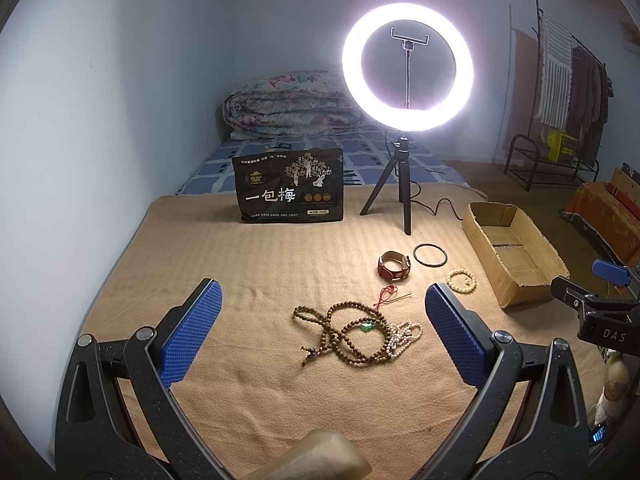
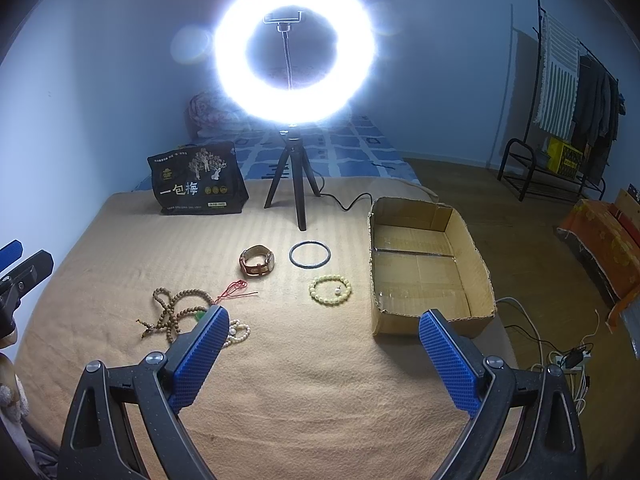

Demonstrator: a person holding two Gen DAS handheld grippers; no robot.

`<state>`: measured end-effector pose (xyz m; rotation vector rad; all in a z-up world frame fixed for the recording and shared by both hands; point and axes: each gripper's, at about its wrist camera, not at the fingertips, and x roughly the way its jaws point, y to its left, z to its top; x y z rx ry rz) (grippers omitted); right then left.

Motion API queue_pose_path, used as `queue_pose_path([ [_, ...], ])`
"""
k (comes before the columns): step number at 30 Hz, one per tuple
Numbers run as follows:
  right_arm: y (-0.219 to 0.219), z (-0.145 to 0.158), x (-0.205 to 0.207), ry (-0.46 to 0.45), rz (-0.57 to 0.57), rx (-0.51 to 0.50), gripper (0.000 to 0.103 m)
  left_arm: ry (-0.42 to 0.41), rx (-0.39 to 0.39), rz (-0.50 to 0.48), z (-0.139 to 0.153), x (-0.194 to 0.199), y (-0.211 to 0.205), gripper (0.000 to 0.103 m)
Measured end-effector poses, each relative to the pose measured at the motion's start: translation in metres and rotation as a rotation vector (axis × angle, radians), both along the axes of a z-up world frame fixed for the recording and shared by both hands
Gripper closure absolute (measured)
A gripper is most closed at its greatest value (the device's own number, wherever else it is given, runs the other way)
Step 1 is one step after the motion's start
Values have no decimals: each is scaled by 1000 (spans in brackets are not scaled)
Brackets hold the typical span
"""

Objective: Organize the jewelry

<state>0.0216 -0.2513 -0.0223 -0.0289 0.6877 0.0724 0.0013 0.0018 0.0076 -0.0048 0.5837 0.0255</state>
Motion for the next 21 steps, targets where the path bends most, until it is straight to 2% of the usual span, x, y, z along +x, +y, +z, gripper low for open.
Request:
queue_pose_path([
  [21, 3, -7, 10, 36, 4, 11, 6, 20, -9, 23, -7, 7, 3, 0],
])
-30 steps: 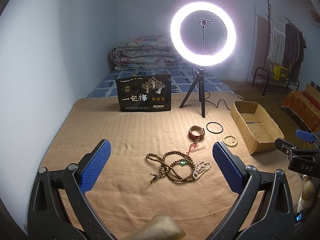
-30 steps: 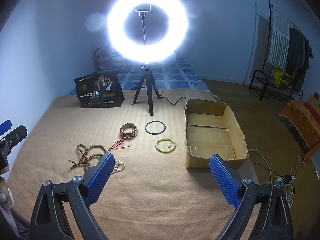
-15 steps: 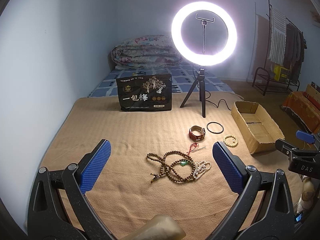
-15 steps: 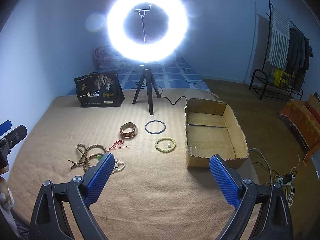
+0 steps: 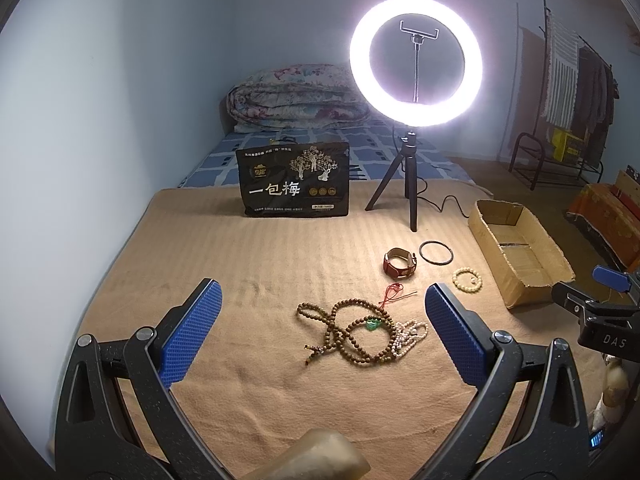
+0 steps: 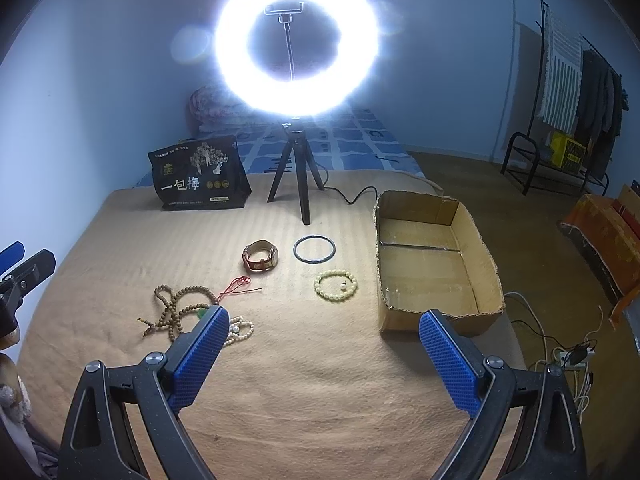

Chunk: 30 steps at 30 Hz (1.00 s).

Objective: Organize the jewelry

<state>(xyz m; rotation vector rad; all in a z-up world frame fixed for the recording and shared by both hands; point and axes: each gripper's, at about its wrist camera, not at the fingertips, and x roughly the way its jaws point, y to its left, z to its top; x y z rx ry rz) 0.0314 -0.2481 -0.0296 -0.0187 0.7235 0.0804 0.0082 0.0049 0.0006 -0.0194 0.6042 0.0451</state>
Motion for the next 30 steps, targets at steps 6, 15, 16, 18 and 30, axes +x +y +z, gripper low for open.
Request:
queue_pose_path([
  [6, 5, -6, 8, 21, 10, -10, 6, 27, -9, 20, -7, 11, 8, 0],
  [15, 16, -20, 21, 27, 47, -39, 6, 103, -18, 31, -25, 40, 20, 0],
  [16, 17, -21, 23, 28, 55, -40, 6, 113, -18, 32, -28, 43, 21, 0],
  [18, 20, -23, 27, 41, 75, -37, 6, 129, -27, 28, -34, 49, 24, 0],
  [30, 21, -45, 52, 148, 147, 4, 16, 300, -146, 12, -72, 81, 45, 25],
])
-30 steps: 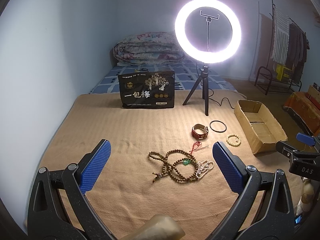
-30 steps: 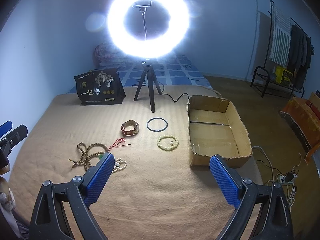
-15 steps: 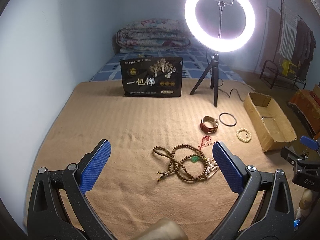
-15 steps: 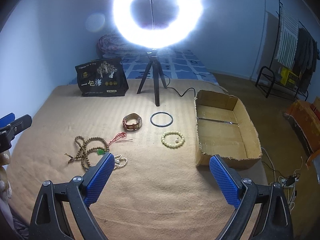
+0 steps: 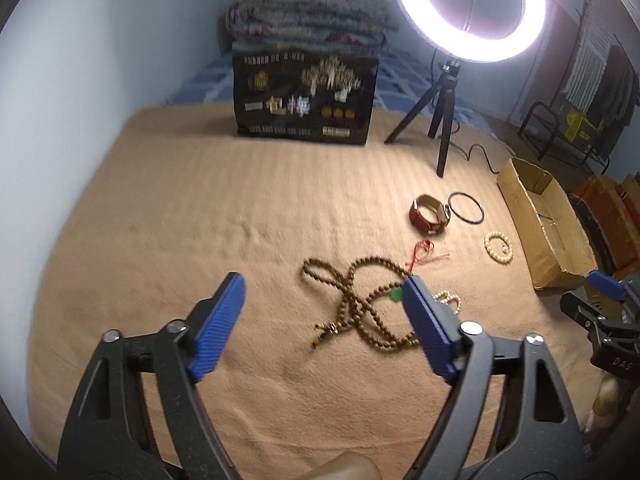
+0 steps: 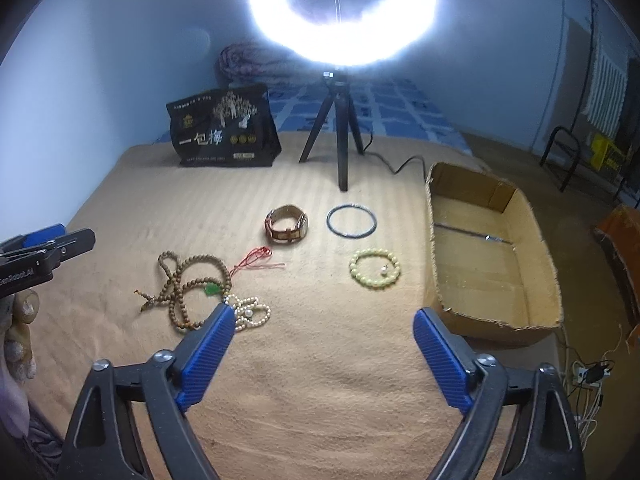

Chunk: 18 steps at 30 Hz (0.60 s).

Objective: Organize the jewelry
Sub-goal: 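Move left tool to the brown bead mala while right tool approaches the white pearl strand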

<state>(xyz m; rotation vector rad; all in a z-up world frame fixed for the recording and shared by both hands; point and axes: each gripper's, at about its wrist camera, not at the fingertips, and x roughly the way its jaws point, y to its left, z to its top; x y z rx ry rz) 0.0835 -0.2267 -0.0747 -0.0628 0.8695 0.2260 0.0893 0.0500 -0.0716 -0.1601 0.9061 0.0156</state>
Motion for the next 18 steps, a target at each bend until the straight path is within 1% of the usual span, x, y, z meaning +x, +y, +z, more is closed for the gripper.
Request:
queue_pose_path([
  [4, -3, -10, 13, 57, 11, 26, 19, 50, -52, -7, -10, 9, -1, 32],
  [5, -2, -12, 14, 63, 18, 27, 20, 59, -63, -14, -13, 11, -3, 32],
  [8, 6, -20, 20, 87, 61, 26, 24, 91, -95, -30, -20, 19, -7, 34],
  [10, 13, -26, 24, 109, 96, 26, 26, 123, -107, -34, -28, 23, -7, 39],
  [11, 16, -30, 25, 125, 113, 27, 27, 138, -111, -33, -32, 25, -7, 40],
  [13, 21, -38, 27, 166, 140, 36, 33, 172, -125, -37, -41, 29, -7, 41],
  [16, 25, -50, 29, 216, 155, 51, 34, 215, -146, -34, -53, 35, -6, 46],
  [18, 26, -54, 31, 238, 158, 59, 34, 230, -154, -27, -59, 38, -6, 47],
])
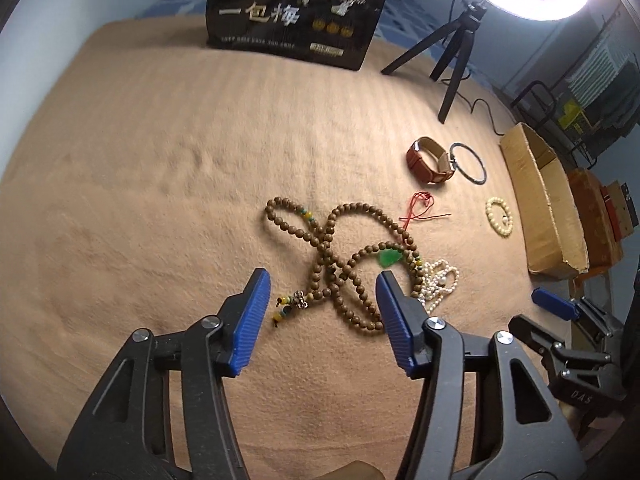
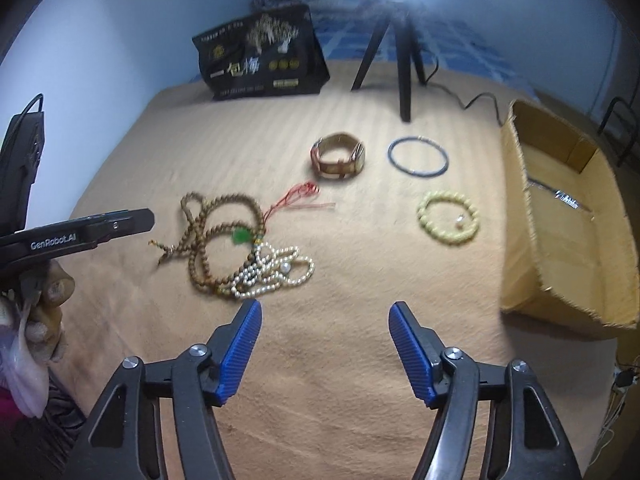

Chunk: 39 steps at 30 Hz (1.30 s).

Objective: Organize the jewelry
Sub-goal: 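Move left tool to the brown bead mala while right tool approaches the white pearl strand, then close left tool on the brown bead mala while right tool closes on the pearl strand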

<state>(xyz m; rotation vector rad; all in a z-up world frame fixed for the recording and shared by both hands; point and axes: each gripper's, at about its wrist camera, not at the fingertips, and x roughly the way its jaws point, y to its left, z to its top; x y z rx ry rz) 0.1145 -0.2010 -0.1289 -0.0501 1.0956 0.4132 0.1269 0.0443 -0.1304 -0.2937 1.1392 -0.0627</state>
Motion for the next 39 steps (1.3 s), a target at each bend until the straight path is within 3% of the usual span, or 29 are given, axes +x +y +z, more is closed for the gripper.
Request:
queue_pose_path([
  [8, 4, -18, 8, 84, 5, 33, 43, 48, -18, 1, -17, 15, -6, 48],
  [15, 9, -24, 15, 91, 9, 20, 44, 75, 20, -33, -30, 17, -20, 48],
  [27, 25, -41, 26, 145, 22, 37, 56, 107, 84, -64, -50, 31, -35, 48],
  [32, 32, -49, 32, 150, 24, 22, 56, 115, 108, -61, -56, 37, -34, 56],
  [39, 50, -53, 38, 135, 45, -3, 54, 112, 155, -43, -58, 41, -35, 76],
])
